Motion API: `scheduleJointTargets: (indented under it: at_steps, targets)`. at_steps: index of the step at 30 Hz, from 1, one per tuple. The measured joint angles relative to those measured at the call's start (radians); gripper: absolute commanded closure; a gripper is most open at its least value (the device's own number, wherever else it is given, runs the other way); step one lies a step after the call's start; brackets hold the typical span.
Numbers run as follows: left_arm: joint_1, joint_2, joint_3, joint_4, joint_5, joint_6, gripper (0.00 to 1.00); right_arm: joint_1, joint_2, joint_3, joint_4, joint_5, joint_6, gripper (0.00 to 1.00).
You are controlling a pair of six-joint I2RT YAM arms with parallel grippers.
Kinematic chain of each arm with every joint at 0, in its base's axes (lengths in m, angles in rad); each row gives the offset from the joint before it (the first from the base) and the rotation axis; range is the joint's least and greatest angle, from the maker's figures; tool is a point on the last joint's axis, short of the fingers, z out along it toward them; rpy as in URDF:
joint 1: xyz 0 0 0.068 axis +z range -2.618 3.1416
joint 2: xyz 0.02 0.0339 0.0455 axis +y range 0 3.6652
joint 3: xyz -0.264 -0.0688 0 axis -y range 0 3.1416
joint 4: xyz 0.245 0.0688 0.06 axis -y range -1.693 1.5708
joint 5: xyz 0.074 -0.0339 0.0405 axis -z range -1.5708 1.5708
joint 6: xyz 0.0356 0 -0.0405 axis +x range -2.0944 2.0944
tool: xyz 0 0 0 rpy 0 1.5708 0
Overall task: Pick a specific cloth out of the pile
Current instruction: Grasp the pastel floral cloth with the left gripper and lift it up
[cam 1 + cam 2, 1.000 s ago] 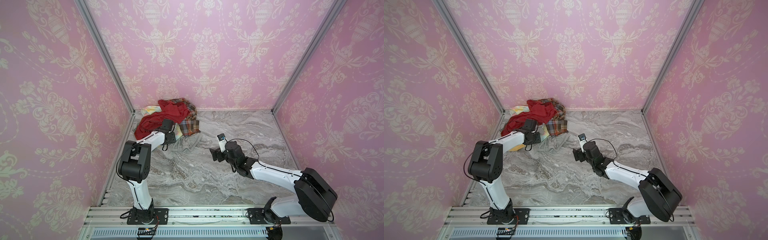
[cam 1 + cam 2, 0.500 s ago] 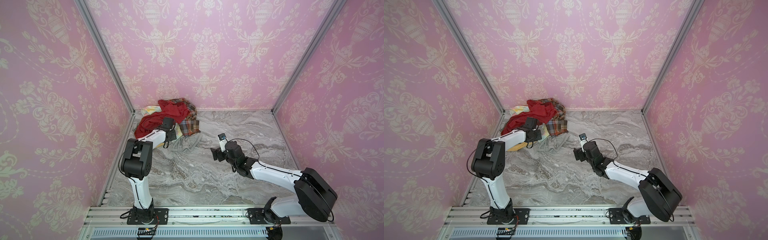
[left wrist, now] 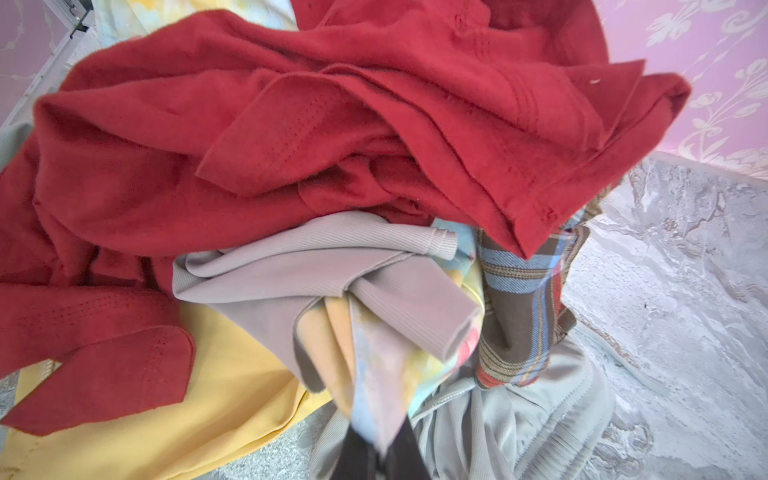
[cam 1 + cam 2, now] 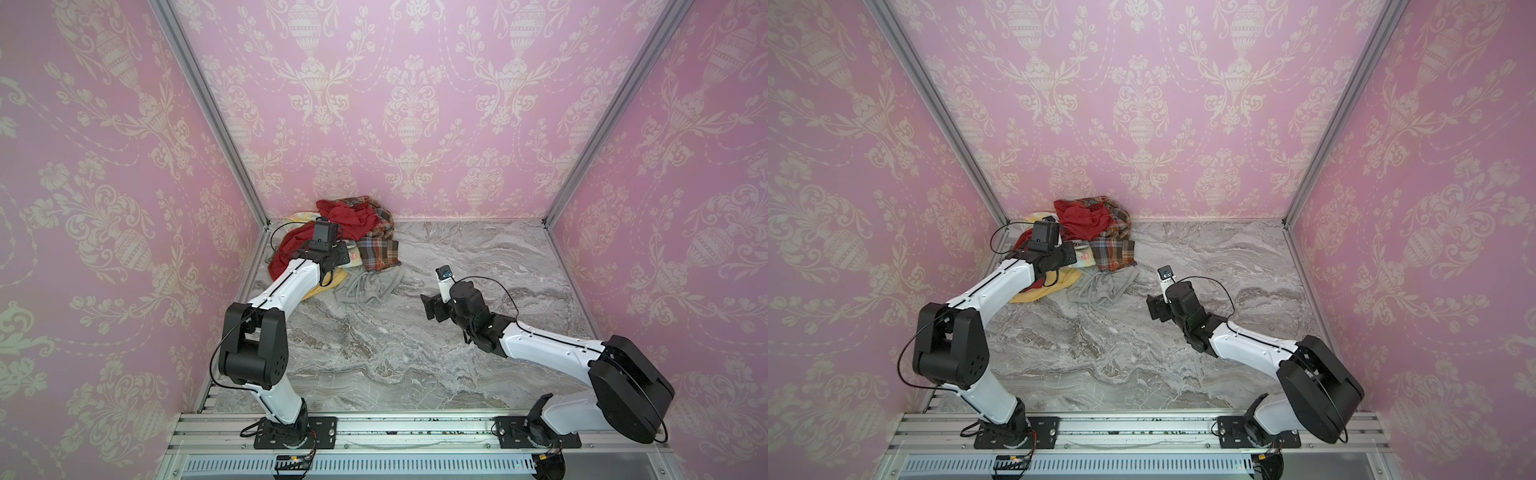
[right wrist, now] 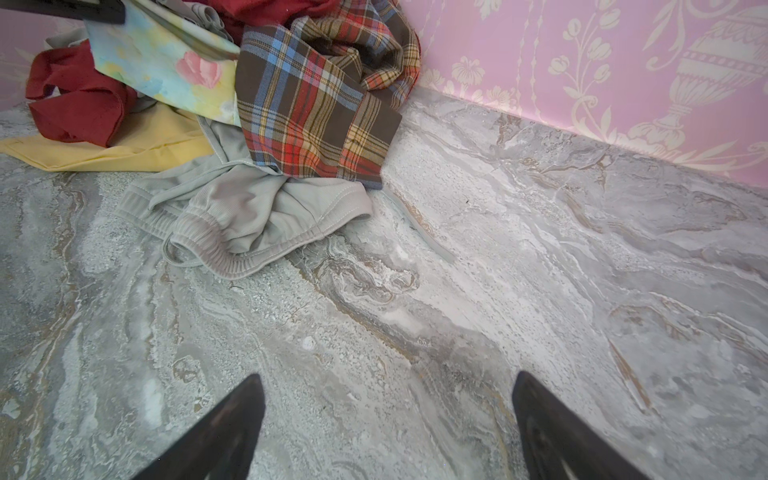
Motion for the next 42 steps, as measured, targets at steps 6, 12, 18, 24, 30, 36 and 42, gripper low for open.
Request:
scheduleJointTargets:
  at_steps: [6,12,18,24,30,36,42]
  targets:
    - [0.005,-0.019,0.045,-0.015,0.011,0.000,1.00,0.000,0.000,0.013,-0.006,0.000,0.000,0.06]
    - [0.024,-0.038,0.102,-0.030,0.016,0.000,1.00,0.000,0.000,0.014,-0.015,0.000,0.000,0.06]
    - [0.045,-0.056,0.156,-0.047,0.020,0.000,1.00,0.000,0.000,0.014,-0.024,0.000,0.001,0.06]
    - [0.047,-0.056,0.230,-0.062,0.036,0.000,1.00,0.000,-0.001,0.014,-0.029,0.000,0.001,0.06]
    - [0.047,-0.056,0.300,-0.080,0.053,0.000,1.00,0.000,-0.012,0.014,-0.031,0.000,0.002,0.06]
    - [0.047,-0.062,0.332,-0.090,0.068,0.000,1.00,0.000,-0.024,0.014,-0.045,0.000,0.002,0.06]
    - [0.046,-0.087,0.349,-0.105,0.075,0.000,1.00,0.000,-0.027,0.014,-0.048,0.000,0.002,0.06]
